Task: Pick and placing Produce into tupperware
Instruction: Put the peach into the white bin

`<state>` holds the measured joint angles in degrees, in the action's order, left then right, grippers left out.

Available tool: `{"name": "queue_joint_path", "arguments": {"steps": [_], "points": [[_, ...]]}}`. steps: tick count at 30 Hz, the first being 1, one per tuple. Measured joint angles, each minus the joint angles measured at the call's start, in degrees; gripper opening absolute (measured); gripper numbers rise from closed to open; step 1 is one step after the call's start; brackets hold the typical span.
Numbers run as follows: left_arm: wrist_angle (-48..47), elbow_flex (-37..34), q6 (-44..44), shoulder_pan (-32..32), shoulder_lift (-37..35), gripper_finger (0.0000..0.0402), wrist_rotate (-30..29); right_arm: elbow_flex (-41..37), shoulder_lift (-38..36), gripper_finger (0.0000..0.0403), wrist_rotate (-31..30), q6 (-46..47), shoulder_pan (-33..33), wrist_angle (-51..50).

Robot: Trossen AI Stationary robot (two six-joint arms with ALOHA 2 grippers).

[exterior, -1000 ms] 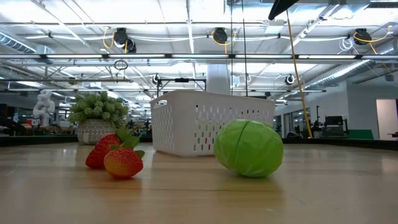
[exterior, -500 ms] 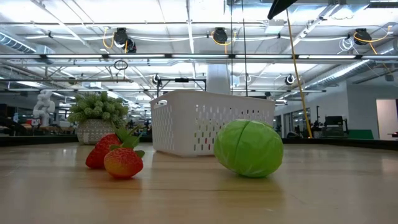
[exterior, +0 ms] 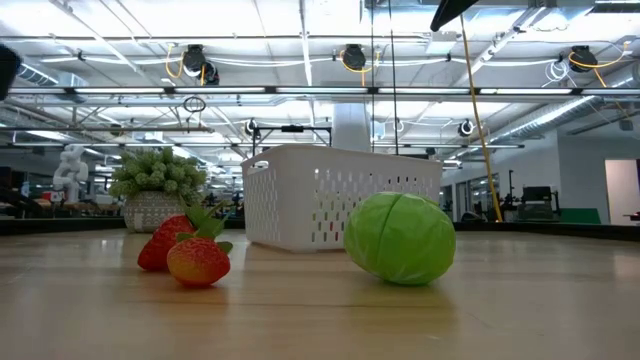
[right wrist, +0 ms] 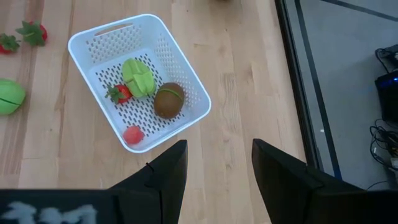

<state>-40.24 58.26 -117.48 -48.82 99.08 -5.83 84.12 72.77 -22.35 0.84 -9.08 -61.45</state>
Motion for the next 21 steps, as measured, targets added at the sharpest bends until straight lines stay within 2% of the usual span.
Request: {"name": "queue_joint_path", "arguments": {"steps": [8, 13, 21], "points": [[0.06, 0.17, 8.42, 3.91, -4.75, 0.0133, -11.63, 0.0, 0.0, 0.0171, 0.0, 0.0, 0.0, 0.02], [-0.1, 0.2, 18.31, 8.34, -10.35, 0.0134, -20.45, 0.0, 0.0, 0.0171, 0.0, 0.0, 0.0, 0.04], [2.44, 0.2, 40.37, 21.81, -16.46, 0.0134, -20.82, 0.0, 0.0, 0.0171, 0.0, -0.41, 0.0, 0.04]]}}
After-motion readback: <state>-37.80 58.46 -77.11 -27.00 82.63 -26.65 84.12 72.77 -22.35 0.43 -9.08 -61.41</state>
